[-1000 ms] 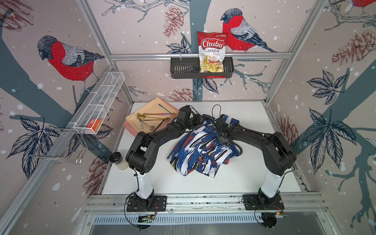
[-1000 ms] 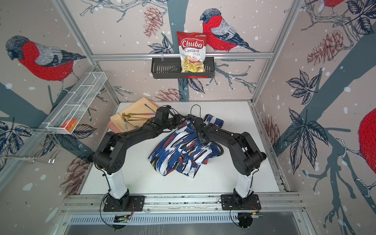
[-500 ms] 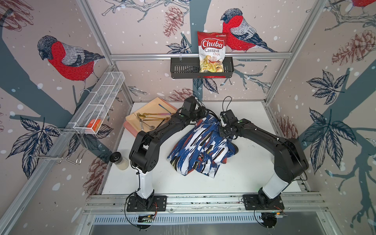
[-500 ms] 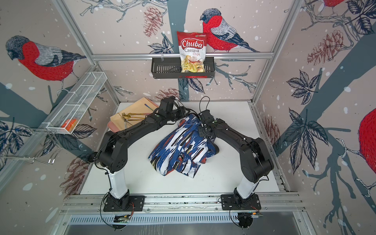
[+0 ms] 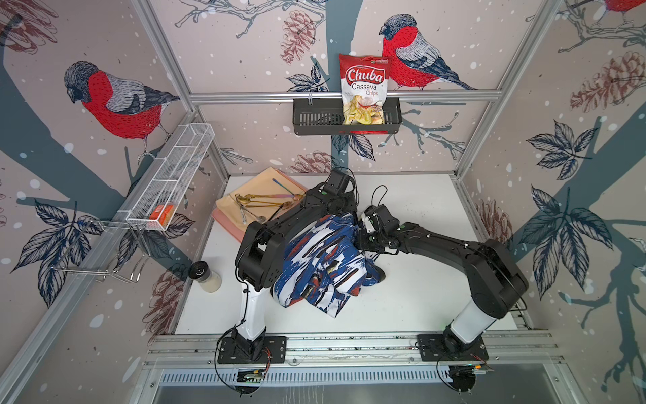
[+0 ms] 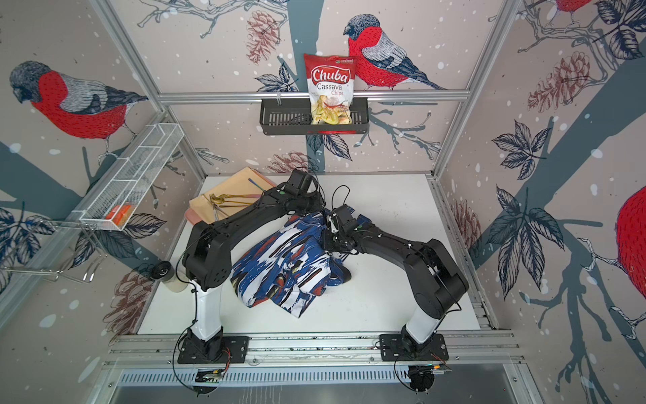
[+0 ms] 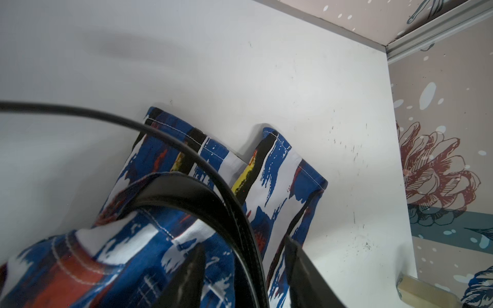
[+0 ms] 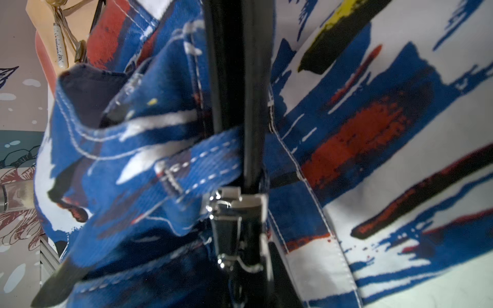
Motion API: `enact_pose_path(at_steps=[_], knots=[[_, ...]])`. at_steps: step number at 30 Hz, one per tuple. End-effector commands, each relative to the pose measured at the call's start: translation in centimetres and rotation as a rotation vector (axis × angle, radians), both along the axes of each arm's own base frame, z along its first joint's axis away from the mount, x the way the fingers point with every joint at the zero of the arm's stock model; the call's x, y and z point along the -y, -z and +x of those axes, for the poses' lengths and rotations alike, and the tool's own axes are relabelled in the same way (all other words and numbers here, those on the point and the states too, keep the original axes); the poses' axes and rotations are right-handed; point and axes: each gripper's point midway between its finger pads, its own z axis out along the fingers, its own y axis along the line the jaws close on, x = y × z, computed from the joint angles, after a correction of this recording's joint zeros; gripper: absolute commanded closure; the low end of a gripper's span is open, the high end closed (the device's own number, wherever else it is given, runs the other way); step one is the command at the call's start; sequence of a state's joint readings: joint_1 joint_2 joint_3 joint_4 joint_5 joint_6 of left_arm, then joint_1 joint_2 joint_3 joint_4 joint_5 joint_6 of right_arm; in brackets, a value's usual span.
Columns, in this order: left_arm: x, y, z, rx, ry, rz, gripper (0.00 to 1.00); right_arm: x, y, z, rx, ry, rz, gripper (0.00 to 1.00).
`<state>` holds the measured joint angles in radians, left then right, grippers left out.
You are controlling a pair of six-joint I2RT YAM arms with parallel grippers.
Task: Remove the belt from the trousers
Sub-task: Adjust the trousers at the center of the board.
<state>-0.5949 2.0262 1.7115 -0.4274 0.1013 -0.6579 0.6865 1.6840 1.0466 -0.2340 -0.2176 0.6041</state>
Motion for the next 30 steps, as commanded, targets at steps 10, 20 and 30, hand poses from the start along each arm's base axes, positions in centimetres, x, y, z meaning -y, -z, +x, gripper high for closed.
enact_pose_path(at_steps=[10, 20, 30], knots=[[0.1, 2.1, 0.3, -0.058, -0.025, 0.027, 0.54, -0.8, -0.1, 1.7, 0.030, -0.021, 0.008, 1.00], [-1.1, 4.0, -1.1, -0.091, -0.062, 0.027, 0.63, 0.2, 0.6, 2.4, 0.020, -0.010, -0.003, 1.00], [-0.3, 3.8, -0.1, -0.070, -0.071, -0.022, 0.63, -0.1, 1.4, 2.3, -0.005, -0.025, -0.006, 1.00]])
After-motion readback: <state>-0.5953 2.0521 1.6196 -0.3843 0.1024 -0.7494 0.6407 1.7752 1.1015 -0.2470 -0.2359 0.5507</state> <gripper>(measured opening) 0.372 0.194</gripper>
